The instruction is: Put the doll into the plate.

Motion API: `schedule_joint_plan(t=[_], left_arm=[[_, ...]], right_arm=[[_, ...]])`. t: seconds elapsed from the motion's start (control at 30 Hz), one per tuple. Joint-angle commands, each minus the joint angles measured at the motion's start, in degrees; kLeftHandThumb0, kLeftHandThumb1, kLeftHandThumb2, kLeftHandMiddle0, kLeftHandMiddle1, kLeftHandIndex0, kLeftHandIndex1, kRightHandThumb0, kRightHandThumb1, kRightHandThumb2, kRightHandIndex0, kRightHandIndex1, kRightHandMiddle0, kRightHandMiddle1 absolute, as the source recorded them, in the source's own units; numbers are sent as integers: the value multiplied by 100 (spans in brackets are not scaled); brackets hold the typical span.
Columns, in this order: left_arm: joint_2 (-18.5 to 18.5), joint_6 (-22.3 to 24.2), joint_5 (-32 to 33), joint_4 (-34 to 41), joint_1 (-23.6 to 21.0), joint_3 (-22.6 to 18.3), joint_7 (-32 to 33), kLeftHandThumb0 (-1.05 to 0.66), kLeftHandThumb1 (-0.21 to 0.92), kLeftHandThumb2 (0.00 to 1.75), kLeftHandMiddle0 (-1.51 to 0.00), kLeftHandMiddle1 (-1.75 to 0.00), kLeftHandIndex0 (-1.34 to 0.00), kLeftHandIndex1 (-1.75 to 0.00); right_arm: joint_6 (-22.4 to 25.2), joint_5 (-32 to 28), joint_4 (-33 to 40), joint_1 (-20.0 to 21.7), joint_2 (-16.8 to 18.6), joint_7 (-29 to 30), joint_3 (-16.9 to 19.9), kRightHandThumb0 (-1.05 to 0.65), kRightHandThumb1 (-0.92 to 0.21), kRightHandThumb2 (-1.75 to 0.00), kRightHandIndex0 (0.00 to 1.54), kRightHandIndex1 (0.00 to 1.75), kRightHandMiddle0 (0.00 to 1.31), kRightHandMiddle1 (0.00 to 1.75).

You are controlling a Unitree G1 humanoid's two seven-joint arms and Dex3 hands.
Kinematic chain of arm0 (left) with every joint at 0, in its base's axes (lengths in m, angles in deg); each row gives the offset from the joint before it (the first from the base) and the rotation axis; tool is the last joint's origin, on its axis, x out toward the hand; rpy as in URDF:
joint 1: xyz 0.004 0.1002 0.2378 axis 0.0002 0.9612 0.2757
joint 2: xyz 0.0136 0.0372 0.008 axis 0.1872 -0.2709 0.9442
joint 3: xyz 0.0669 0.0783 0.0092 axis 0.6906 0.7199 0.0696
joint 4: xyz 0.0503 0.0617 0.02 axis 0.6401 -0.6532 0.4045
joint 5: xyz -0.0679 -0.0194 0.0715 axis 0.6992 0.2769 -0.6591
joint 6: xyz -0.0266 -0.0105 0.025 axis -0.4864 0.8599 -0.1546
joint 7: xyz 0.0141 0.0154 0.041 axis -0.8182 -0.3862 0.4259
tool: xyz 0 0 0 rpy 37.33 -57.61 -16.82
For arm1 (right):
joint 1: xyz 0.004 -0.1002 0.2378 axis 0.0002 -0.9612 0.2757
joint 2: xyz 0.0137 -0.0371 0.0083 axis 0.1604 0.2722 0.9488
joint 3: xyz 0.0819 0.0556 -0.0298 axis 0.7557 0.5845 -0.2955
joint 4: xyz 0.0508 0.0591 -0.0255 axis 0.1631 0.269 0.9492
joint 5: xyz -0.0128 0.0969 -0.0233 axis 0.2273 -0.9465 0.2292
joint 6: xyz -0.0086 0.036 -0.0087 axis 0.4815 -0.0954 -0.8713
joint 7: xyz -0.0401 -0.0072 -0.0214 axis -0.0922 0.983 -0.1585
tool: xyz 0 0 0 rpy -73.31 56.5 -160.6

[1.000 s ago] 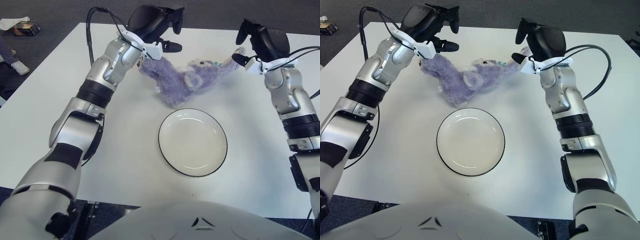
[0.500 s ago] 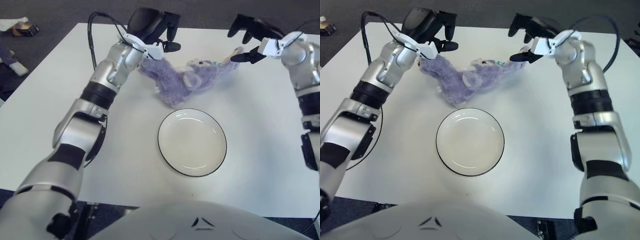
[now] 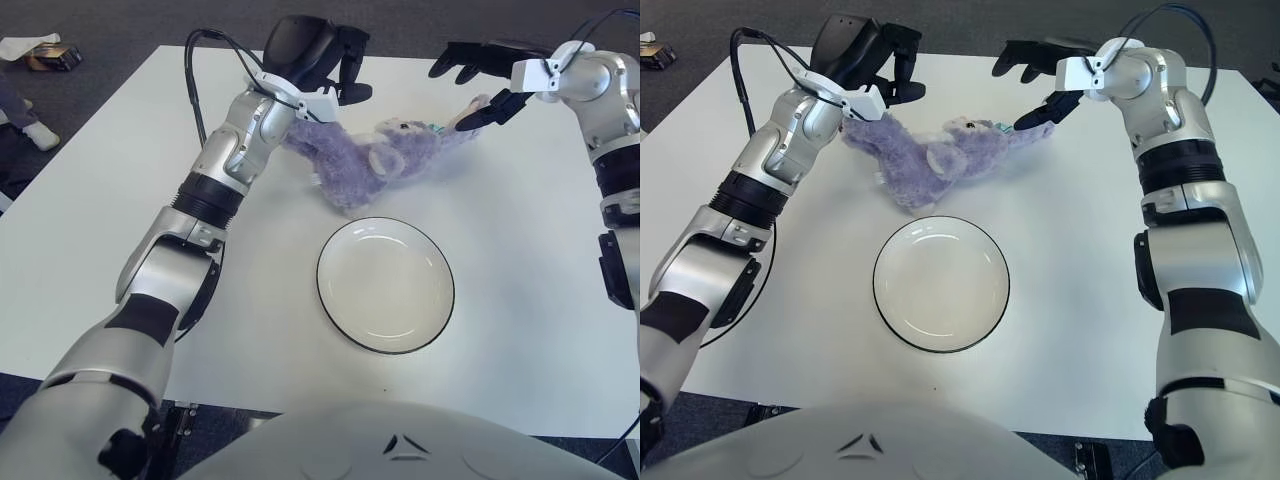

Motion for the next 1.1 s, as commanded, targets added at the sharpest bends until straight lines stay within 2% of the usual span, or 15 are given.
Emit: schedule_joint_plan(t=[0.0, 0.27, 0.43, 0.6, 0.8, 1.07], left_arm=[[-80, 58, 77, 79, 49, -82, 94, -56, 67, 87, -138, -175, -126, -175], [-180, 39, 88, 97, 15, -117, 191, -54, 64, 93, -139, -175, -126, -175], [-257, 73, 51, 75, -45, -97, 326, -53, 64, 94, -139, -175, -118, -175], [-300, 4, 52, 20, -86, -82, 448, -52, 63, 97, -139, -175, -122, -175], [-356, -86, 124, -49, -138, -96, 488, -49, 58, 104, -139, -175, -125, -175], [-436, 31, 69, -14, -175, -97, 503, -49, 54, 109, -139, -175, -126, -175]], right_arm=[[-11, 7, -199, 313, 114, -142, -96, -73, -61, -59, 11, 41, 0, 55], [-29, 209, -622, 653, 261, -271, -334, -77, -60, -60, 11, 37, 0, 58], [-95, 308, -997, 924, 416, -349, -510, -81, -61, -58, 10, 34, 0, 60], [-297, 327, -1263, 1051, 503, -374, -601, -90, -69, -48, 12, 33, 0, 62], [-436, 368, -1627, 1224, 679, -418, -717, -85, -69, -45, 8, 30, 0, 59], [-591, 503, -1895, 1383, 822, -335, -885, -82, -71, -47, 7, 28, 0, 61]])
